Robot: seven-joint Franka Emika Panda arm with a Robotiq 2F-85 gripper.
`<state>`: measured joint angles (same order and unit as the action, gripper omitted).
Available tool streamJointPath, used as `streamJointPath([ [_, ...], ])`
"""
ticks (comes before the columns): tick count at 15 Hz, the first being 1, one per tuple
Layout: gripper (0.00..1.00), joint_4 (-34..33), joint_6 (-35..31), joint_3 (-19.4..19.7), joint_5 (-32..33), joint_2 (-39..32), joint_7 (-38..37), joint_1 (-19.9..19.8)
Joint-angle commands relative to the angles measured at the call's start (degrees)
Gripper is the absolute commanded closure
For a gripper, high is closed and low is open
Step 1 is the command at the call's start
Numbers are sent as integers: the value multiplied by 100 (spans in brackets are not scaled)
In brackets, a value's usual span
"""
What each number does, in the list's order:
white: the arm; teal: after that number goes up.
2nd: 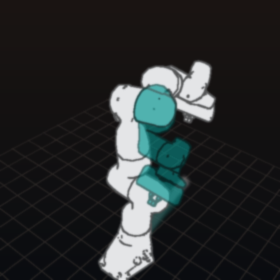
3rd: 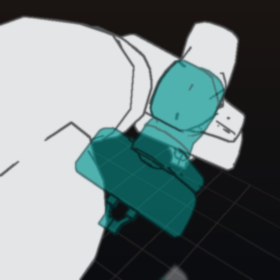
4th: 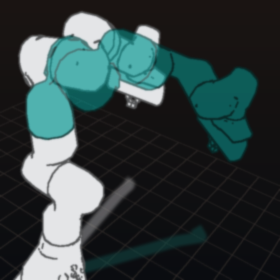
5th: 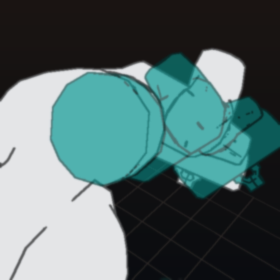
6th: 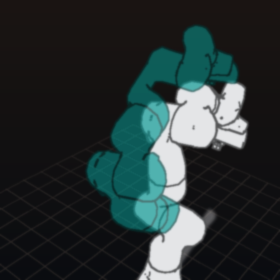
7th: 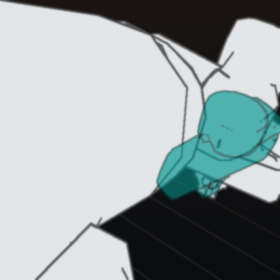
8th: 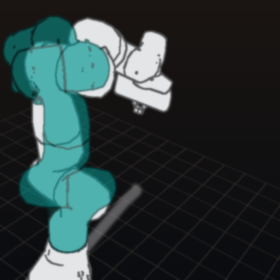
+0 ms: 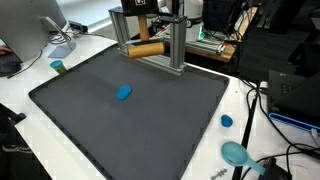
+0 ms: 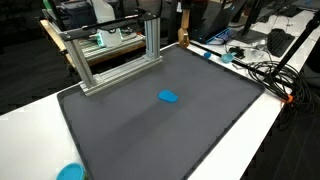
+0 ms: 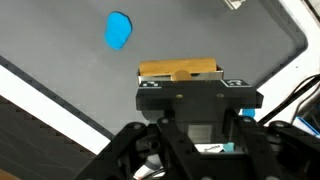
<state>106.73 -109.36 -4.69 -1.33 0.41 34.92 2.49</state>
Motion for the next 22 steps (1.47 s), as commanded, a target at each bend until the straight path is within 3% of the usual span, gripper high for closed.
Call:
streamJointPath([
  [1,54,132,-56,45,3,123,-328,78],
  [4,54,502,-243,56,7,402,-705,122],
  [5,79,531,-408,45,11,239,-1064,113],
  [8,79,722,-417,105,164,282,-2076,15],
  [11,79,1131,-580,326,-90,548,-2515,-164],
  [16,79,2243,-900,852,-890,1634,-2281,-471],
  [19,79,2789,-992,1002,-874,2238,-2241,-501],
  [22,79,3156,-982,803,-540,2665,-2522,-427],
])
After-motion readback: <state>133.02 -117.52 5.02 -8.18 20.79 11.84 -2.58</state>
